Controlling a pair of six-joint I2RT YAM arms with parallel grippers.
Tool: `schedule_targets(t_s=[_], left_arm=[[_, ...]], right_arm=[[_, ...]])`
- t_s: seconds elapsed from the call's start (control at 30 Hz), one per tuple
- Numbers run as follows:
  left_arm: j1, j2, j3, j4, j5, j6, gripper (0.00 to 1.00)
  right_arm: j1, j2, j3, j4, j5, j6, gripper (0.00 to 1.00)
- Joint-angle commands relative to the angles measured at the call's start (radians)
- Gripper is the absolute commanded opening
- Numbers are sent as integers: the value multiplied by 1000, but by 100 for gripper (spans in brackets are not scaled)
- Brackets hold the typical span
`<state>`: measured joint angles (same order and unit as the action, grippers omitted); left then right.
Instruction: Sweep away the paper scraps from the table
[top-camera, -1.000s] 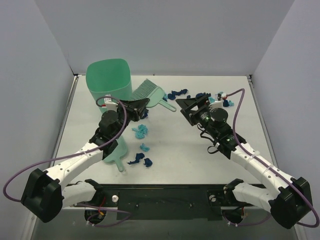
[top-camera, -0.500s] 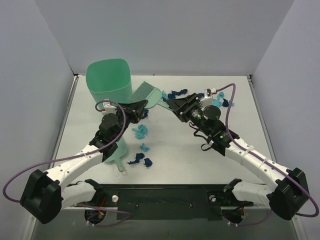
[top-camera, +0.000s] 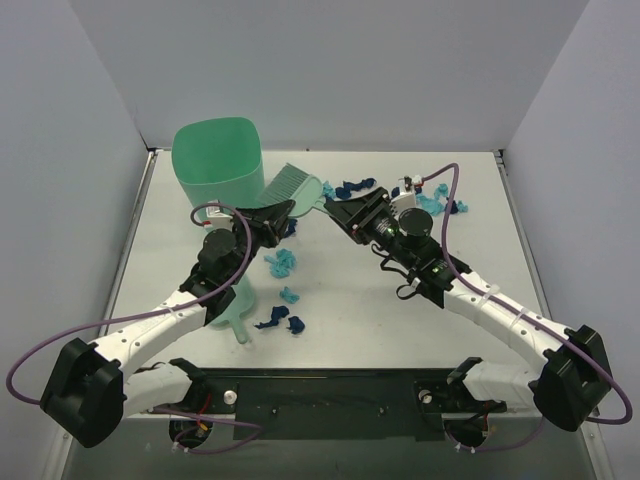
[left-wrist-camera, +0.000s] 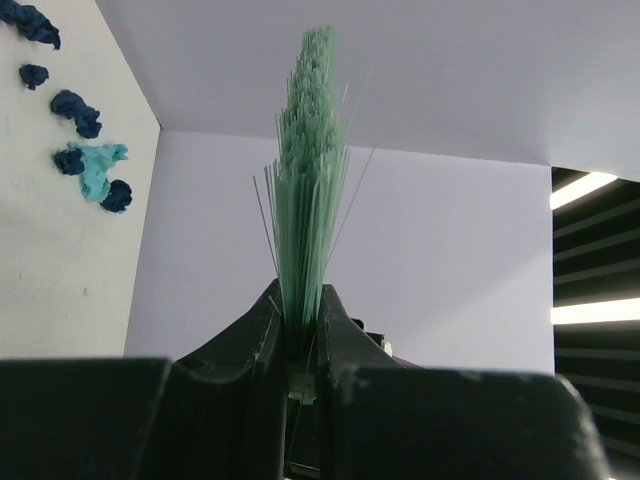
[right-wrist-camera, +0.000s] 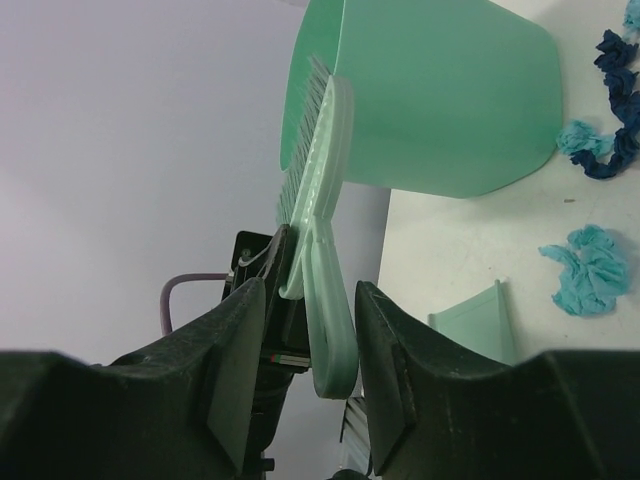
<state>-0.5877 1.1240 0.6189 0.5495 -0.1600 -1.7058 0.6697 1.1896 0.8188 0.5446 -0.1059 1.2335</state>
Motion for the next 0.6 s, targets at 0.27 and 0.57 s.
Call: schedule_targets(t_s=[0.27,0.57], left_arm=[[-8,-6,-34,170,-26,-11,0],[5,19,-24,185,56,0,19]], right_arm=[[8,4,49,80,-9,-9,24],[10,1,66,-1,4,-38,0]])
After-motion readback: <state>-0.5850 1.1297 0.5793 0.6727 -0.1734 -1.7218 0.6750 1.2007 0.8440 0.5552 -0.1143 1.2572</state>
